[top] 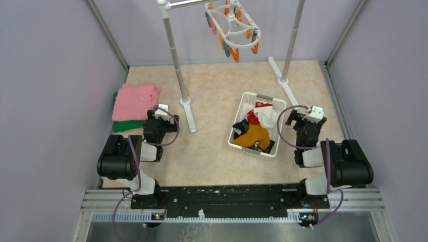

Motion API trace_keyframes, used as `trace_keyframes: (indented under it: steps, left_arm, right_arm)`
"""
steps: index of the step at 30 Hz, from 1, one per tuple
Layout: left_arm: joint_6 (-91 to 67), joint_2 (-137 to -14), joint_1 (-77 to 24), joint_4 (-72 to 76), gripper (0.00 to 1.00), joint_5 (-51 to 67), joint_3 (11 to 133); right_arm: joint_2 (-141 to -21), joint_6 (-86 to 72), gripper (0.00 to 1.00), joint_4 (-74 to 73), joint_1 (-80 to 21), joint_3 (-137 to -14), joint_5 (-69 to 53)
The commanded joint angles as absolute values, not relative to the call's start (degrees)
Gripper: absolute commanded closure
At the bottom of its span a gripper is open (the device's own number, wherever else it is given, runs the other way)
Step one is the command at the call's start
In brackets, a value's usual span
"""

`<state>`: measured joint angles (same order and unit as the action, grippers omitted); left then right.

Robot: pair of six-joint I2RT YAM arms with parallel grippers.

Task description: Remove the socks clipped to the hanger

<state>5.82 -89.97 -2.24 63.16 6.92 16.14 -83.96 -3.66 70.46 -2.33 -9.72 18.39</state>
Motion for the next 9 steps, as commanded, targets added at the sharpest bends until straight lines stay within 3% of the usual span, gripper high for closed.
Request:
trace_keyframes:
  steps: [1, 9]
  left_arm:
    - [5.3, -89.6, -1.9, 65.3, 0.01, 7.0, 16.5]
    - [5.2, -89.5, -1.9, 64.9, 0.01, 7.0, 16.7]
  right_arm:
    - [-83.1, -4.3, 0.01, 72.2, -2.0, -9.1, 17.3]
    - [-83.1, -4.4, 0.01, 72.2, -2.0, -9.1, 17.3]
